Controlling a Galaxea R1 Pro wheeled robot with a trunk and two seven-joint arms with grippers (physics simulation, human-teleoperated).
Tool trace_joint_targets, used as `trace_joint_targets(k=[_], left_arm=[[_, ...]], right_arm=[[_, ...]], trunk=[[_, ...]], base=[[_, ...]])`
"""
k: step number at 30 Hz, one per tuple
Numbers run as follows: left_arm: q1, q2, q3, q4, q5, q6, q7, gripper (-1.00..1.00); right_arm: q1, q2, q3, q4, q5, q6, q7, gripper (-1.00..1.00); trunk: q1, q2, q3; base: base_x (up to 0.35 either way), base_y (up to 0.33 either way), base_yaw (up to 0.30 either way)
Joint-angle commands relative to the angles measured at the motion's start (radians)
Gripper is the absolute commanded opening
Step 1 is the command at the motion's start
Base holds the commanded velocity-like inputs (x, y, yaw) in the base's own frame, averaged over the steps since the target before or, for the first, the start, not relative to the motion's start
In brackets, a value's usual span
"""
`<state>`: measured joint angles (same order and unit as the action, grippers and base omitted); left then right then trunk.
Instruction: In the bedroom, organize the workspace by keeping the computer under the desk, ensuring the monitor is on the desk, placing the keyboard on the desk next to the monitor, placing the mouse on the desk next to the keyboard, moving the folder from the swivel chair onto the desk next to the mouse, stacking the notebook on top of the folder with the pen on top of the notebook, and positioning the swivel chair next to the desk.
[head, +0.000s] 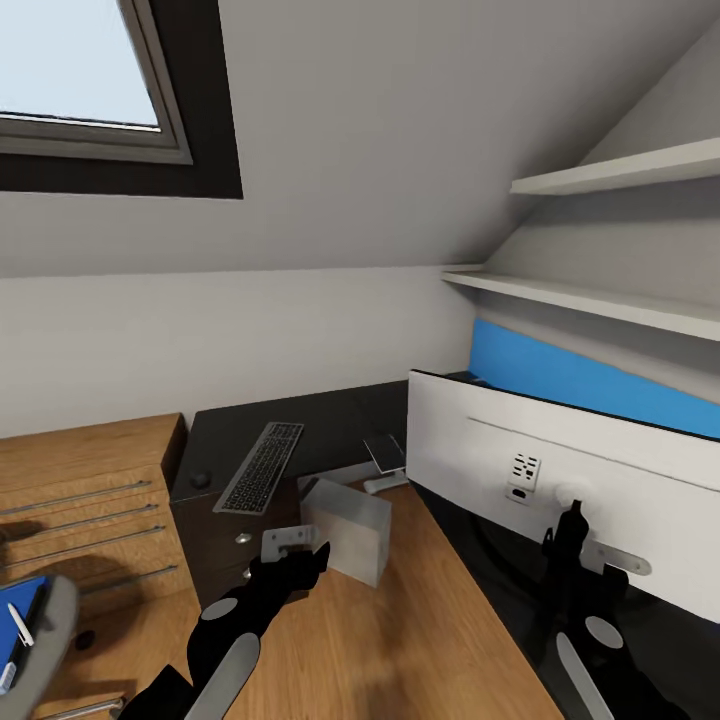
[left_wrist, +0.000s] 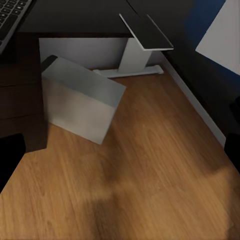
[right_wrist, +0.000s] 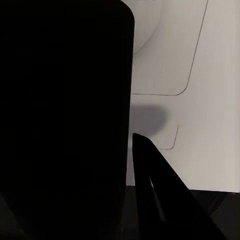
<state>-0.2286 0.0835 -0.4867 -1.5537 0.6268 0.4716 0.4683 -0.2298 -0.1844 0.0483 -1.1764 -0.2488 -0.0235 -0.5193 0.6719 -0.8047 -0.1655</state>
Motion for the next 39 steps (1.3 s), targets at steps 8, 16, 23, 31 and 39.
trace_joint_targets(k=[8, 16, 23, 31, 39], left_arm=[[-0.002, 0.001, -0.001, -0.001, 0.011, 0.001, 0.010, 1.00], [-0.002, 0.001, -0.001, -0.002, 0.011, 0.001, 0.010, 1.00], [-0.002, 0.001, 0.000, -0.001, 0.011, 0.001, 0.010, 1.00], [-0.002, 0.001, 0.000, -0.001, 0.011, 0.001, 0.010, 1.00], [-0.002, 0.001, 0.001, -0.002, 0.010, 0.001, 0.010, 1.00]], right_arm=[[0.000, 0.000, 0.030, 0.013, -0.033, 0.001, -0.008, -1.00], [0.000, 0.000, 0.030, 0.014, -0.033, -0.004, -0.008, -1.00], [0.000, 0.000, 0.030, 0.014, -0.033, -0.004, -0.008, -1.00], [0.000, 0.000, 0.030, 0.014, -0.033, -0.004, -0.008, -1.00], [0.001, 0.000, 0.031, 0.014, -0.033, -0.004, -0.008, -1.00]], trunk=[[0.000, -0.001, -0.002], [0.000, -0.001, -0.002], [0.000, -0.001, -0.002], [0.000, -0.001, -0.002], [0.000, -0.001, -0.002]], base=[[-0.055, -0.071, 0.000], [-0.195, -0.251, 0.000], [-0.209, -0.251, 0.000], [-0.243, -0.073, 0.000], [-0.324, -0.005, 0.000]])
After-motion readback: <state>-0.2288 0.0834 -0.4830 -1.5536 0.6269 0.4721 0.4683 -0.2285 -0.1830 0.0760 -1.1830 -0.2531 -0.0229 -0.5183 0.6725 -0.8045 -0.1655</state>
